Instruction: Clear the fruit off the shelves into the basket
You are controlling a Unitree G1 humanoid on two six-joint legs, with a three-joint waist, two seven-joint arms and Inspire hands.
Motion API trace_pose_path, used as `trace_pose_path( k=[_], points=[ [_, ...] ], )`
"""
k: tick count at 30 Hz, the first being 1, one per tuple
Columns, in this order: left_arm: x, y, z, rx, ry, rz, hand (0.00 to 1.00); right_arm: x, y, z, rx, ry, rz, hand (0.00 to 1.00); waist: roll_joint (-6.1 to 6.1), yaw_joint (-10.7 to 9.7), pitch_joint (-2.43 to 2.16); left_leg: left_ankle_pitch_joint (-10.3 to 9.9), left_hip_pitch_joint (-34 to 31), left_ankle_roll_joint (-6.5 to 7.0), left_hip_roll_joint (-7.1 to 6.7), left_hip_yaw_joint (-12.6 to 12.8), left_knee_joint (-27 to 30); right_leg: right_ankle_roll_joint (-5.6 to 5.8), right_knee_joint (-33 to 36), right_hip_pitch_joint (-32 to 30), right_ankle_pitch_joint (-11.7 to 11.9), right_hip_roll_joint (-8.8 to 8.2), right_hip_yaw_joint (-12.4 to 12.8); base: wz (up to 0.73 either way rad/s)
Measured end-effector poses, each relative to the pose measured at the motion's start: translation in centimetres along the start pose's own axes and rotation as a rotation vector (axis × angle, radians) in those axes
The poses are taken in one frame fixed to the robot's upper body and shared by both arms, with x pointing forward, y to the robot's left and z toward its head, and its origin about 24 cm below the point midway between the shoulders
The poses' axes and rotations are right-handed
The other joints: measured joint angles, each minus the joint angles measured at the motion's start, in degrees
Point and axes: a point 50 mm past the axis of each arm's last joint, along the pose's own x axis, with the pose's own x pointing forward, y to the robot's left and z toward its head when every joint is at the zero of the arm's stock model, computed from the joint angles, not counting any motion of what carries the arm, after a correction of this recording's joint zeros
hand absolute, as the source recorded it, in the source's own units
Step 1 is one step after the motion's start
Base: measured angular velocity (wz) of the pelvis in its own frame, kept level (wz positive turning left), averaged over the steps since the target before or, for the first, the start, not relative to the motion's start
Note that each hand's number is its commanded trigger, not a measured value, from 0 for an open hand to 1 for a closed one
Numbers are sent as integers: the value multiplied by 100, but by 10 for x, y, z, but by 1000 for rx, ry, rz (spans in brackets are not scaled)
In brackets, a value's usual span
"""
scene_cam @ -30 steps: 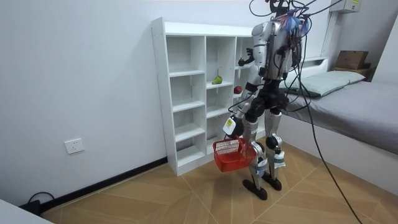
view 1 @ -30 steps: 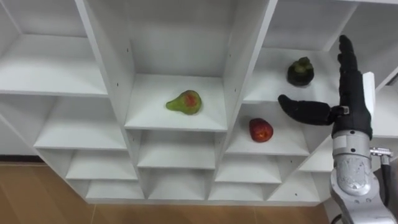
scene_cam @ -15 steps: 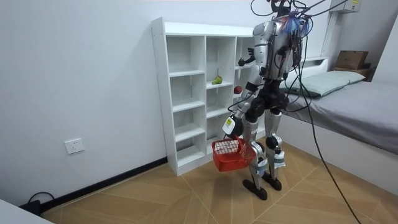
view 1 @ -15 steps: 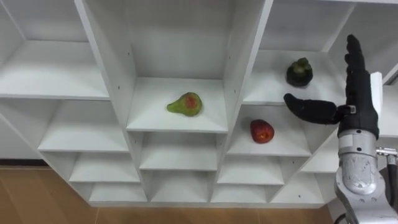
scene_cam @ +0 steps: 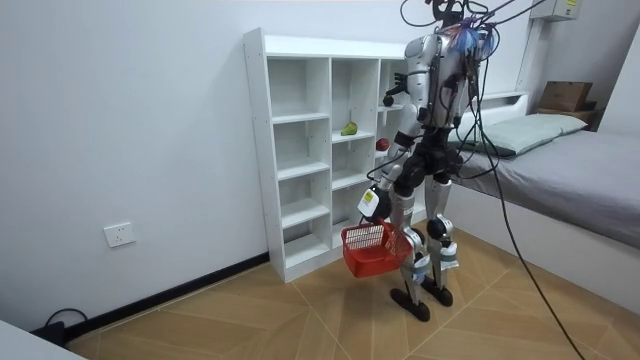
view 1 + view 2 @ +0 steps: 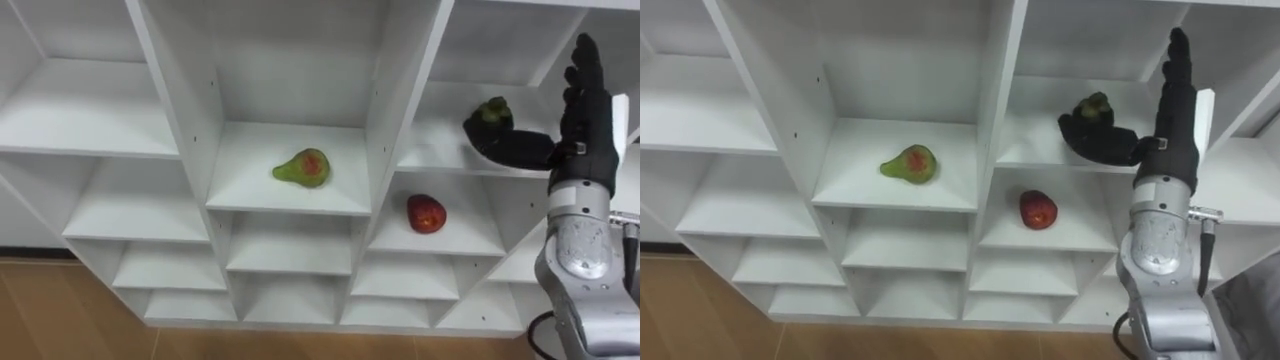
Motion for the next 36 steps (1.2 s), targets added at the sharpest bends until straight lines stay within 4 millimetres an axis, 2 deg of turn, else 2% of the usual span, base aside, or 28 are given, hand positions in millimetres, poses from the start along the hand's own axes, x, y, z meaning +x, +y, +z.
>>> trace_pose_path(
  k=[6, 8, 17, 30, 36],
  points=[
    [0, 0, -1, 1, 5, 0, 100, 6, 2, -4, 23, 39, 20, 0, 61, 4, 15, 0, -44, 0, -5, -4, 24, 0, 6, 7, 0, -6, -34, 0],
    [0, 0, -1, 3, 10, 0, 100, 7, 2, -6, 18, 51, 25, 0, 79, -1, 7, 0, -47, 0, -6, -10, 23, 0, 8, 9, 0, -8, -64, 0],
    [0, 0, -2, 11, 16, 1, 100, 7, 2, -10, 36, 82, 47, 0, 91, 5, 5, 2, -52, -1, -8, -32, 13, 0, 8, 10, 0, -14, -155, 0],
    [0, 1, 2, 25, 2, -10, 100, 6, -2, -27, -5, 155, 56, 0, -15, 136, -2, 6, -59, 4, -23, -59, 36, 1, 8, 17, -1, -30, -151, 1],
    [0, 1, 2, 24, 2, -12, 100, 6, -1, -30, -8, 167, 67, 0, -55, 146, 16, 6, -73, 6, -32, -76, 62, 1, 16, 22, -1, -37, -158, 0]
  ],
)
